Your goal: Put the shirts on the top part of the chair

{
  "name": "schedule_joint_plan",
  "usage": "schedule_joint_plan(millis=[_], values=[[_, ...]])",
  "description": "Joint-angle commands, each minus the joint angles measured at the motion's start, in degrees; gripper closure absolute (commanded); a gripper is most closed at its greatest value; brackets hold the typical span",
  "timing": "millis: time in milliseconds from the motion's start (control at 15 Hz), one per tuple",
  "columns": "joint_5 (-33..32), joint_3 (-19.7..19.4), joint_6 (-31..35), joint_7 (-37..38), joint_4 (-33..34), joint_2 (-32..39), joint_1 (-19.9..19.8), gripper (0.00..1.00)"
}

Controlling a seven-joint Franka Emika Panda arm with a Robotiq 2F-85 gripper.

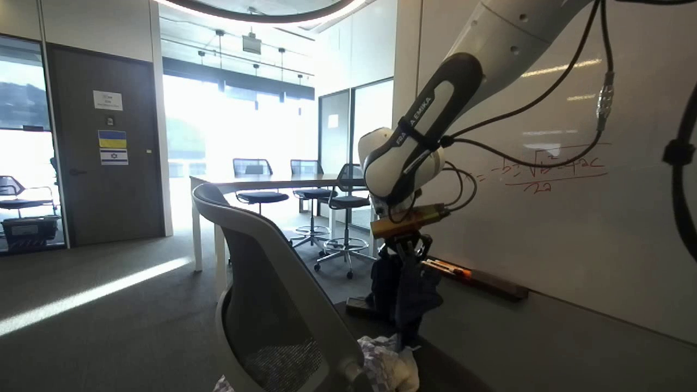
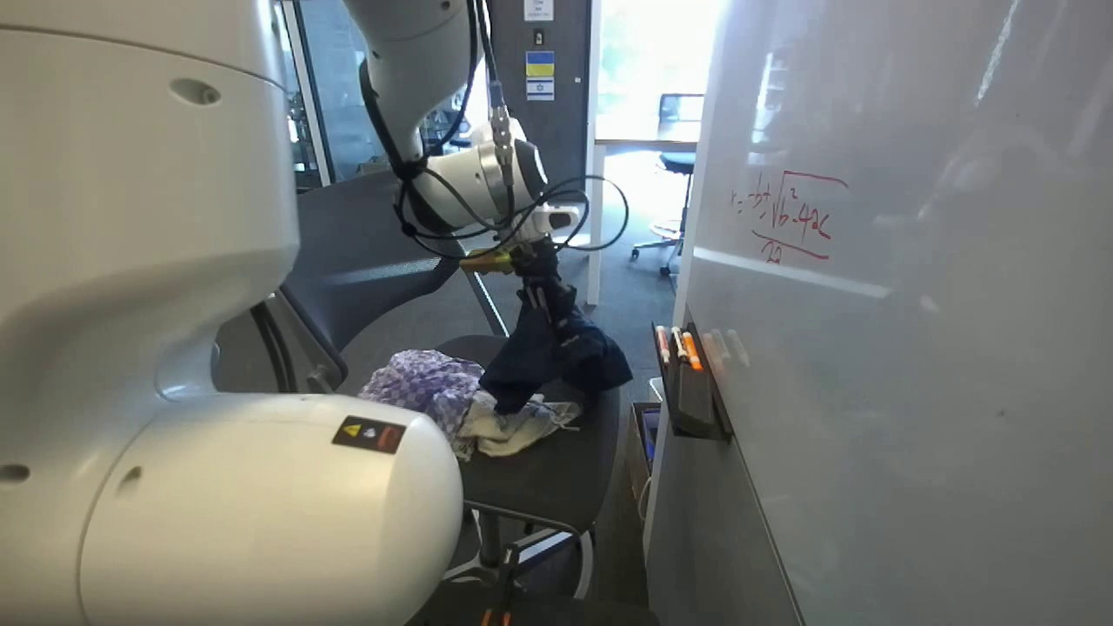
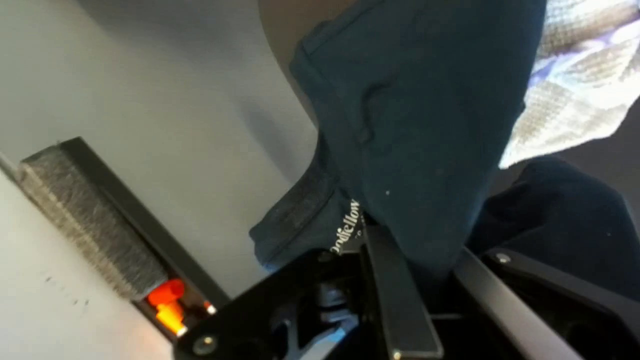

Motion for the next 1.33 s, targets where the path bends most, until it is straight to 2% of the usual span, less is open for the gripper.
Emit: schedule_joint_plan(millis=[0,467,733,1000,1267], values=[[-8.13,2.21,-3.01,6.34,-1.69,-8.88,0.3,0.96],[-14.68,11.66,-8.48,11.72,1.69,-17.52,-0.57,0.97],[-17.97,16.93,-10.64,12.11,2.95,-20.75,-0.34,0.97],[-20.8,21.16,-10.6,13.0,2.58,-24.32,-0.04,0.97],[-20.62,24.17,-9.02,12.39,3.43,-27.72,0.23,0.96]])
